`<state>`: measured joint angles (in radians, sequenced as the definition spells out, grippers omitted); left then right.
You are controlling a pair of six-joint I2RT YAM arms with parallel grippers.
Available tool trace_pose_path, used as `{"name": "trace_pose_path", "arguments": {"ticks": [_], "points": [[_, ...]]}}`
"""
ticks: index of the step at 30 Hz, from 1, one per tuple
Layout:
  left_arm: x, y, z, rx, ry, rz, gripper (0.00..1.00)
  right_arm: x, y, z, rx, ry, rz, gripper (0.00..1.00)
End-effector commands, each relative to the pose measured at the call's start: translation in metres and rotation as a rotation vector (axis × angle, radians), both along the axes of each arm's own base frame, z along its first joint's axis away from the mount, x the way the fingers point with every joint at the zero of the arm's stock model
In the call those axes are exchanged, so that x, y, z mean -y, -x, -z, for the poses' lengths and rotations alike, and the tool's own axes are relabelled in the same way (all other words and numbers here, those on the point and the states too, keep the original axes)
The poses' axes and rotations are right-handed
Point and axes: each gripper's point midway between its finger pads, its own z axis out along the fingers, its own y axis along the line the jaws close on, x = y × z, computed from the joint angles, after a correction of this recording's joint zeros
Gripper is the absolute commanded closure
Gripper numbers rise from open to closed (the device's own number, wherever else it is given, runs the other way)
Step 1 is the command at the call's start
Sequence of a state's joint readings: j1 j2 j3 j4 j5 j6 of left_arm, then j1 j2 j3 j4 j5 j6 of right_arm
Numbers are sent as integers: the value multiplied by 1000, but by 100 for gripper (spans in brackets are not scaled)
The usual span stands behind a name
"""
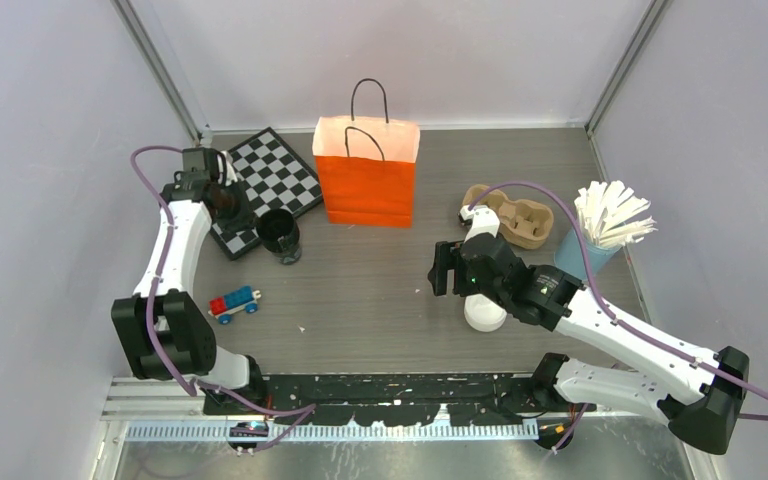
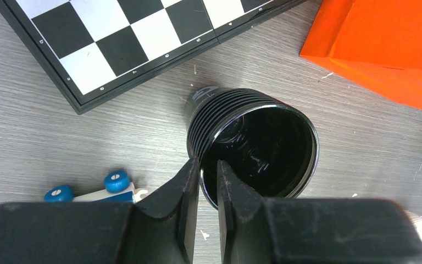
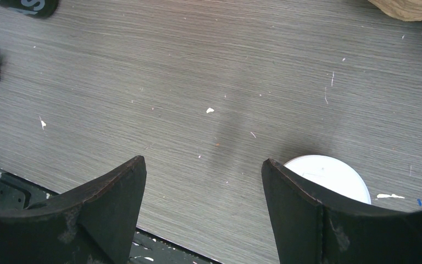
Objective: Pack the takeout coffee
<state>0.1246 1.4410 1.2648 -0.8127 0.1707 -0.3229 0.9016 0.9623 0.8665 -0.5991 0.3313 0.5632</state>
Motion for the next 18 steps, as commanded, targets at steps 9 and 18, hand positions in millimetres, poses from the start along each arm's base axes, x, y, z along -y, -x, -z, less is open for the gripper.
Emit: {"name": "trace_pose_path", "arguments": {"ticks": [9, 18], "points": [[2, -5, -6, 33, -2, 43, 82, -3, -5, -19, 48, -48, 17, 19], [1, -4, -6, 30, -7, 44, 88, 0, -4, -20, 56, -50, 22, 19]]}}
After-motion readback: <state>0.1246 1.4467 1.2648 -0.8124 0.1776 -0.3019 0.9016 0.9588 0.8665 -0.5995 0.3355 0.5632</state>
